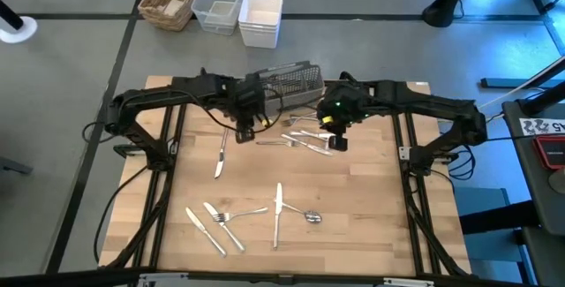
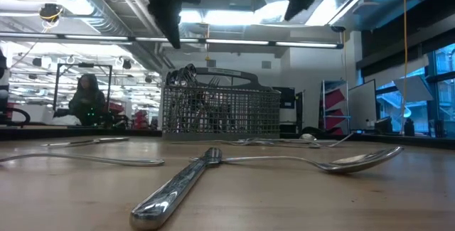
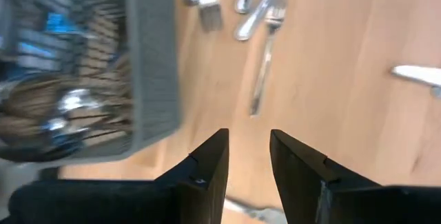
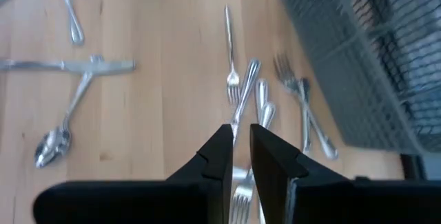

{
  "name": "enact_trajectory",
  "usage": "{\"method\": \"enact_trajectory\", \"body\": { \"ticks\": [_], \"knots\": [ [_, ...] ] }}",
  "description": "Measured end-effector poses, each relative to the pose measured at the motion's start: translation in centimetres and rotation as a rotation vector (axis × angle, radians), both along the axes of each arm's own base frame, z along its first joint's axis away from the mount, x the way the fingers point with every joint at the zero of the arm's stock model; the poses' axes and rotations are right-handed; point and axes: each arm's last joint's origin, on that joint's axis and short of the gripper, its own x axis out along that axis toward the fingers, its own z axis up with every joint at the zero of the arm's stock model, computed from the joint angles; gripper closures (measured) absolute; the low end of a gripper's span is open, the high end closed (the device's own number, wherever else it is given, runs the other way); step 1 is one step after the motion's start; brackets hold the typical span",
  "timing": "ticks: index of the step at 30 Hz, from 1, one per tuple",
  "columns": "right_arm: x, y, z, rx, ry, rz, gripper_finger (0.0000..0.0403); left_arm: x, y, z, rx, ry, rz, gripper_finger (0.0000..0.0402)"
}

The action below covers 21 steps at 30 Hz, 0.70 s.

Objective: Sort silverware
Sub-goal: Put the silver fork into the silverware rack

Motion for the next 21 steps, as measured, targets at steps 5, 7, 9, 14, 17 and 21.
{"method": "enact_trajectory", "body": {
  "ticks": [5, 7, 9, 14, 17, 21],
  "knots": [
    [-0.7, 0.1, -0.6, 0.014, 0.095, 0.001, 0.0350, 2.6, -0.5, -1.5, -0.031, -0.049, -0.042, 0.0302],
    [-1.3, 0.2, -0.3, 0.009, 0.113, -0.003, 0.0350, 3.9, -0.6, -2.4, -0.033, -0.073, -0.076, 0.0302],
    [-2.0, 0.2, 0.3, -0.018, 0.100, -0.018, 0.0350, 5.0, -0.8, -3.2, -0.023, -0.088, -0.108, 0.0302],
    [-3.9, 0.1, 1.7, -0.128, 0.075, -0.082, 0.0350, 7.8, -0.7, -5.6, 0.001, -0.124, -0.154, 0.0302],
    [-5.1, 0.2, 2.6, -0.177, 0.042, -0.113, 0.0350, 9.2, -0.4, -7.4, 0.004, -0.125, -0.157, 0.0302],
    [-6.1, 0.3, 3.4, -0.186, 0.008, -0.120, 0.0350, 10.3, 0.2, -10.3, -0.006, -0.060, -0.165, 0.0302]
  ]
}}
